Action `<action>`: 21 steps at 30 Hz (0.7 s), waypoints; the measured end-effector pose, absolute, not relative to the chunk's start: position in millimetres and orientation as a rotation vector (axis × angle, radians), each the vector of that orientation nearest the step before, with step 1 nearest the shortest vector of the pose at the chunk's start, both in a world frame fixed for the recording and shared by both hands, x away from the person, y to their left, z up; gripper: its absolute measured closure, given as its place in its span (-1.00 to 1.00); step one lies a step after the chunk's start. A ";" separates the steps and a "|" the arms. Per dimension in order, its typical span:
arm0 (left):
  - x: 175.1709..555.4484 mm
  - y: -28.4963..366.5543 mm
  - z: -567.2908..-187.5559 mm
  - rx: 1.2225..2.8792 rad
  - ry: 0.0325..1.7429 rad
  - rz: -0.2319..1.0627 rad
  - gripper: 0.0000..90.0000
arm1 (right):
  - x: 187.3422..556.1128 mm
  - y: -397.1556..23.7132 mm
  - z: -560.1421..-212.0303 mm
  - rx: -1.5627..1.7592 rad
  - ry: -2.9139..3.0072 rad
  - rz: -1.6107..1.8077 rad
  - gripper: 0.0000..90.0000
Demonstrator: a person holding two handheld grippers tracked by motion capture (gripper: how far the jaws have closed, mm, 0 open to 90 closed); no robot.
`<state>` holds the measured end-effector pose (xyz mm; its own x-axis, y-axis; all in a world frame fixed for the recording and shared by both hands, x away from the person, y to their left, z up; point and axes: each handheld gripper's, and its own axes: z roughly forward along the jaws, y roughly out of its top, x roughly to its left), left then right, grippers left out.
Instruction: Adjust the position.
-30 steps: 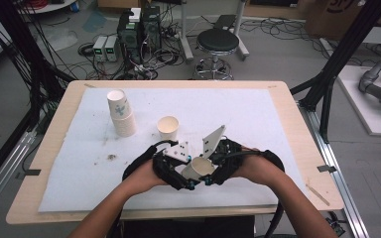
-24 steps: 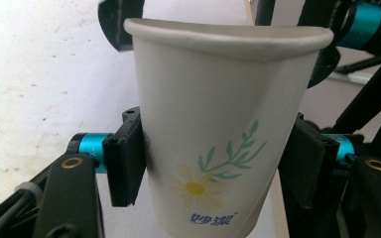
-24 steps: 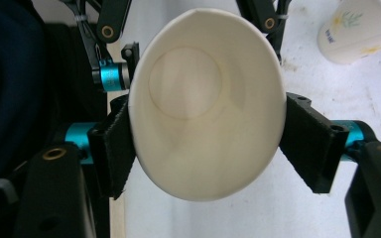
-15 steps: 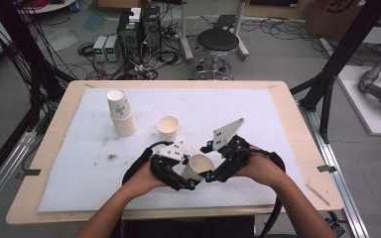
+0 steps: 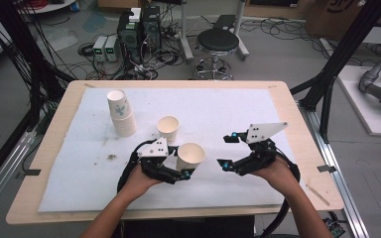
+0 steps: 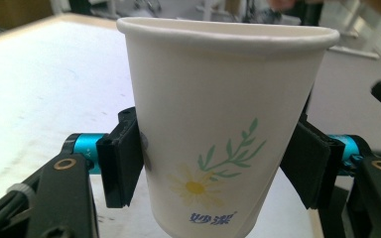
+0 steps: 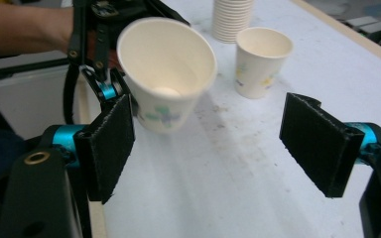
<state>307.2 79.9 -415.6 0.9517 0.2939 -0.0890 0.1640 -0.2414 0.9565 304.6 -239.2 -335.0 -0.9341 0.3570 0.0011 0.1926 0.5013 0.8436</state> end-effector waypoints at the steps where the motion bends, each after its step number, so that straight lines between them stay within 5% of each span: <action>1: 307.0 82.2 -415.8 1.806 0.340 0.133 -0.30 | 304.7 -242.8 -337.3 0.501 2.555 1.411 -0.51; 21: 307.0 103.8 -413.4 1.619 0.412 0.251 -0.33 | 294.7 -284.3 -386.0 0.749 2.361 1.350 -0.51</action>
<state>307.0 103.8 -413.4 0.9089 0.4087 -0.0827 0.1135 -0.0515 0.9922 294.7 -284.3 -386.0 -0.8116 0.5839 -0.0160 0.2824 0.4162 0.8643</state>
